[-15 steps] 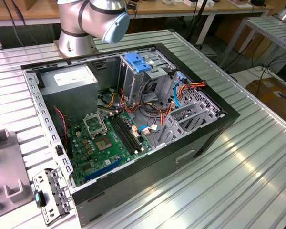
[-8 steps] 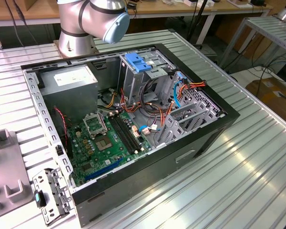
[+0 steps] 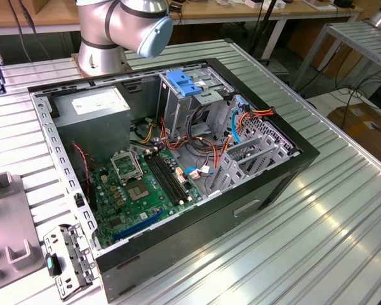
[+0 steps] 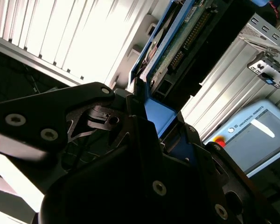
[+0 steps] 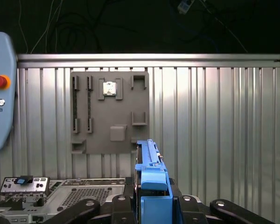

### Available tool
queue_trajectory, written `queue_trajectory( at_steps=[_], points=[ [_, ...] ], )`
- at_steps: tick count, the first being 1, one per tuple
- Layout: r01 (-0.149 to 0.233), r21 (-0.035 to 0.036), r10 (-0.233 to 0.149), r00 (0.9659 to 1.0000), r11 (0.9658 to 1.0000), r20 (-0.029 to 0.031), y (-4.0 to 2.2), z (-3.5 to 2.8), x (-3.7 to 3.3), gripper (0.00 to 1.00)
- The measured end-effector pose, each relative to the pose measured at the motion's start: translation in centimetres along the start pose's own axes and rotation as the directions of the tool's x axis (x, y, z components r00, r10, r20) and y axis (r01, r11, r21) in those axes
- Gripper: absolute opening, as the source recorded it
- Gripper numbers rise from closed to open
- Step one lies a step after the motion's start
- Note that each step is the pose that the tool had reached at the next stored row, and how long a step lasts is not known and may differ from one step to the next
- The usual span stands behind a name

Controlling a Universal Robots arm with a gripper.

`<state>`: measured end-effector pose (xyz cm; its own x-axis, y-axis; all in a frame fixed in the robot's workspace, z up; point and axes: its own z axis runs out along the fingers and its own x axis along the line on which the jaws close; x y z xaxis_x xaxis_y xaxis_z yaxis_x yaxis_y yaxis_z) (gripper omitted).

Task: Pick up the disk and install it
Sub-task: 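Pick up the disk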

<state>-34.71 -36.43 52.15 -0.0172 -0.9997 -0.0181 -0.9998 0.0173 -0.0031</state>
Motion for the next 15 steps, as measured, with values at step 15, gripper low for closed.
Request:
queue_trajectory(
  at_steps=[15],
  points=[
    [0.000,0.0000,0.000,1.0000,1.0000,0.0000,-1.61,0.01,-0.01,0.37]
  ],
)
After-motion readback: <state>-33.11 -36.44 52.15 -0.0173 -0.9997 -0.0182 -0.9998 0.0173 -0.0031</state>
